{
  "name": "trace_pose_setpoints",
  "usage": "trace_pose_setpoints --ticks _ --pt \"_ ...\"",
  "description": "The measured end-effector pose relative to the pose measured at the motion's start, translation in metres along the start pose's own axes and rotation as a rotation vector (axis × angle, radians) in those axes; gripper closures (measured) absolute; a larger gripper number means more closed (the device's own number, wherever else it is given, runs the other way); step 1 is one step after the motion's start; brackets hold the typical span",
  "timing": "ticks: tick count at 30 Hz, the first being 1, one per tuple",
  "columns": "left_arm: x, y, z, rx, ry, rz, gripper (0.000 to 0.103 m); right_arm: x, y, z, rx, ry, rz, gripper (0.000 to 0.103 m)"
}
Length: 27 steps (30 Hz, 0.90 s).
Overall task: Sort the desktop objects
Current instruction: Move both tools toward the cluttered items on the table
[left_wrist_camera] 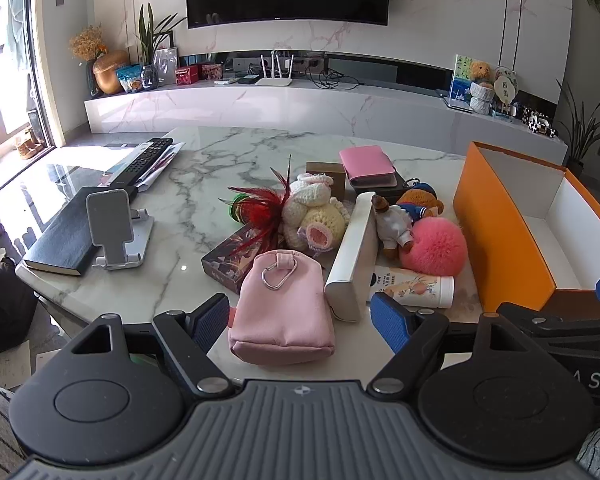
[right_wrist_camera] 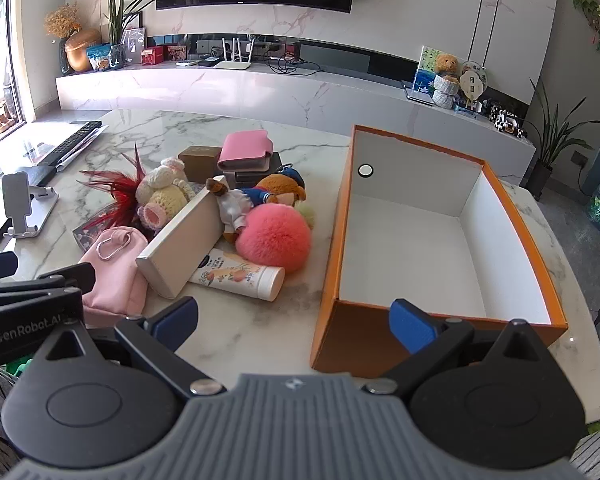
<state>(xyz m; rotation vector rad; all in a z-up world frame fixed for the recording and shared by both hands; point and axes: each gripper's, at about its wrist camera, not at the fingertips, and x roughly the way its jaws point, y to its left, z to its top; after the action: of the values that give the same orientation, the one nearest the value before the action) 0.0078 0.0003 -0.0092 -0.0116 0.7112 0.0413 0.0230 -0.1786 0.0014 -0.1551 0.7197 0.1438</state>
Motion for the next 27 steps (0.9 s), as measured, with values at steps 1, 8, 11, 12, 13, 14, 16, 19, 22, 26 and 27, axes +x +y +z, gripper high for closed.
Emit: trace_pose_setpoints --ticks 1,8,11,12,13,14,16,19,22,26,27 --pt "0.000 0.000 0.000 -0.002 0.001 0.004 0.011 0.000 0.000 0.000 -0.002 0.001 0.001 0.001" --pt "0.002 -0.001 0.001 -0.001 0.010 -0.004 0.011 0.000 0.000 0.002 0.008 0.001 0.004 0.001" --pt "0.002 -0.001 -0.001 -0.005 0.013 -0.003 0.011 -0.001 0.000 0.002 0.011 0.002 0.003 0.001" --pt "0.002 -0.001 -0.001 -0.004 0.012 -0.002 0.011 -0.001 0.001 0.002 0.009 0.002 0.003 0.001" --pt "0.001 -0.001 -0.001 -0.005 0.010 -0.001 0.011 -0.001 0.001 0.002 0.008 0.002 0.003 0.001" --pt "0.000 -0.001 -0.001 -0.007 0.009 0.000 0.011 -0.001 0.001 0.001 0.007 0.002 0.003 0.001" --pt "-0.001 0.000 0.000 -0.009 0.006 -0.003 0.011 -0.002 0.001 0.001 0.007 0.002 0.005 0.001" --pt "0.000 0.001 0.000 -0.004 0.004 -0.005 0.011 -0.002 0.000 0.001 0.002 0.001 0.017 0.001" --pt "0.002 0.002 0.000 0.012 -0.002 -0.001 0.011 -0.001 -0.001 0.004 -0.022 -0.003 0.048 0.001" --pt "0.006 0.008 0.004 0.033 -0.019 -0.028 0.011 0.005 -0.005 0.015 -0.032 0.004 0.080 0.001" --pt "0.007 0.010 0.005 0.034 -0.021 -0.033 0.011 0.007 -0.006 0.019 -0.028 0.006 0.094 0.001"
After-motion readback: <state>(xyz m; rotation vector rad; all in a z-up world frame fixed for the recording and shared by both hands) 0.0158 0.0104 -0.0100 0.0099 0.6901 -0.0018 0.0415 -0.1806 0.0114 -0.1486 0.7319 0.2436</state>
